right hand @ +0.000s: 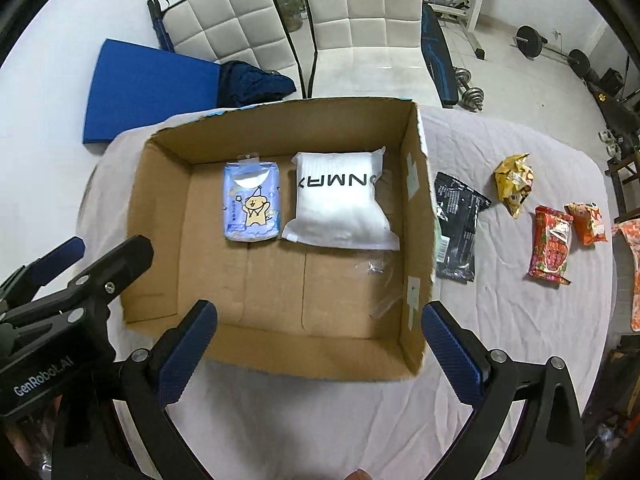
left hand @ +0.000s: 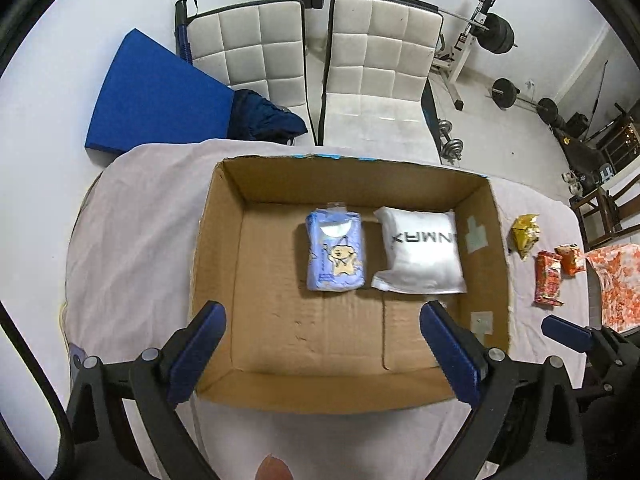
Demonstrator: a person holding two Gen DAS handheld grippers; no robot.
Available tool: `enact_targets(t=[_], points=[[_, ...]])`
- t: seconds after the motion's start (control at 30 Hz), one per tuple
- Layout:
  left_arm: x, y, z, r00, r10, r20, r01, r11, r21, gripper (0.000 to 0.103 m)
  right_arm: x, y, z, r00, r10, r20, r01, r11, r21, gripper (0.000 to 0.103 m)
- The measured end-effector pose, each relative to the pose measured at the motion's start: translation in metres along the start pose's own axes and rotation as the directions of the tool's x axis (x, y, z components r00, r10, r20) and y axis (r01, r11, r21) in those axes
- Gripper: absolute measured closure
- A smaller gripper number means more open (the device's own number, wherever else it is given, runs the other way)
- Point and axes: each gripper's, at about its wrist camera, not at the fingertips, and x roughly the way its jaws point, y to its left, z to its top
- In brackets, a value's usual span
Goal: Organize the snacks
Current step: 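Grasp the red-orange snack bag with the left tool while the right tool grasps the orange panda bag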
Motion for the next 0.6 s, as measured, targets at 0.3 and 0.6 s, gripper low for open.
enact_targets(t=[0.3,0.6], points=[[-0.041,-0.088,0.000,0.997,-0.043,0.070,0.040,0.998,0.052,0.003,-0.049,-0.107,-0.013,0.999,-0.004,0.038,0.000,0.995,0.095,0.000],[-0.008,-0.237,0.010,0.989,-0.147,-0.010,0.147,0.978,0.145,0.003,-0.066,-0.291,-0.007,0.988,-0.152,0.011,0.145,0.963,0.227,0.000]])
